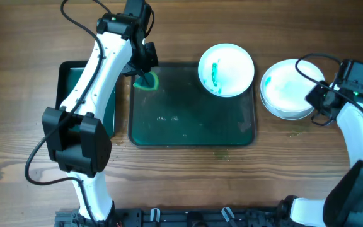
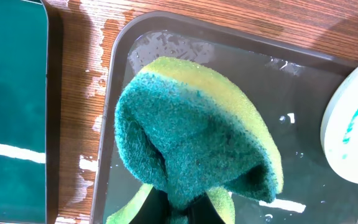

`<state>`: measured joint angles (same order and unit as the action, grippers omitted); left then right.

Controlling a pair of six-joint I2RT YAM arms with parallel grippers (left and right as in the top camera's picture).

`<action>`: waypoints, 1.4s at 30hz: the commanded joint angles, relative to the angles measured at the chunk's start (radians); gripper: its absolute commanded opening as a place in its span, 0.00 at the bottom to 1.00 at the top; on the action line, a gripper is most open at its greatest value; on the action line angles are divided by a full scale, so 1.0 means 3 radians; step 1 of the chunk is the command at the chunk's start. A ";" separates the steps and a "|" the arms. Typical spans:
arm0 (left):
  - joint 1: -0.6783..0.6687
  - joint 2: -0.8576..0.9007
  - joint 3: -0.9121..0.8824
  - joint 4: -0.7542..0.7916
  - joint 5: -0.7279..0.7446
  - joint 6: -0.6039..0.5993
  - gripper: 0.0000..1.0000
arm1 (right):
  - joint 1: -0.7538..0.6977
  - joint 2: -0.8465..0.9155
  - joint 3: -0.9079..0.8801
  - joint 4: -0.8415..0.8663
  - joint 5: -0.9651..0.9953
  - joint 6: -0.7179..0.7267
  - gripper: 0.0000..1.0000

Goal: Clean dirty plates on tray and stack at the side
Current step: 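Lower the plate onto the first cleaned plate at the right side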

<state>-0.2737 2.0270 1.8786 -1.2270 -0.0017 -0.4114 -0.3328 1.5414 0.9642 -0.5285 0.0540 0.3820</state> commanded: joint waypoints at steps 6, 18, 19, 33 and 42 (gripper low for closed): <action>0.0009 -0.0055 0.0046 0.0014 0.0029 0.0048 0.04 | -0.0005 0.0303 0.0004 0.0060 -0.0053 0.0014 0.33; 0.0009 -0.0055 0.0046 0.0018 0.0031 0.0048 0.04 | 0.0366 0.0305 0.1260 -0.0885 -0.0960 -0.0668 0.49; 0.0009 -0.0055 0.0046 0.0019 0.0031 0.0048 0.04 | 0.0451 0.0305 0.1296 -0.0833 -0.0960 -0.0676 0.49; 0.0009 -0.0055 0.0046 0.0028 0.0031 0.0048 0.04 | 0.0992 0.1348 0.1312 0.0039 -0.1305 -0.0931 0.42; 0.0009 -0.0055 0.0046 0.0027 0.0031 0.0048 0.04 | 0.1136 0.1691 0.1311 0.0497 -0.1306 -0.0950 0.32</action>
<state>-0.2737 2.0270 1.8786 -1.2228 -0.0017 -0.4088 -0.0185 2.0270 1.3491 -0.4007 -0.3138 0.1143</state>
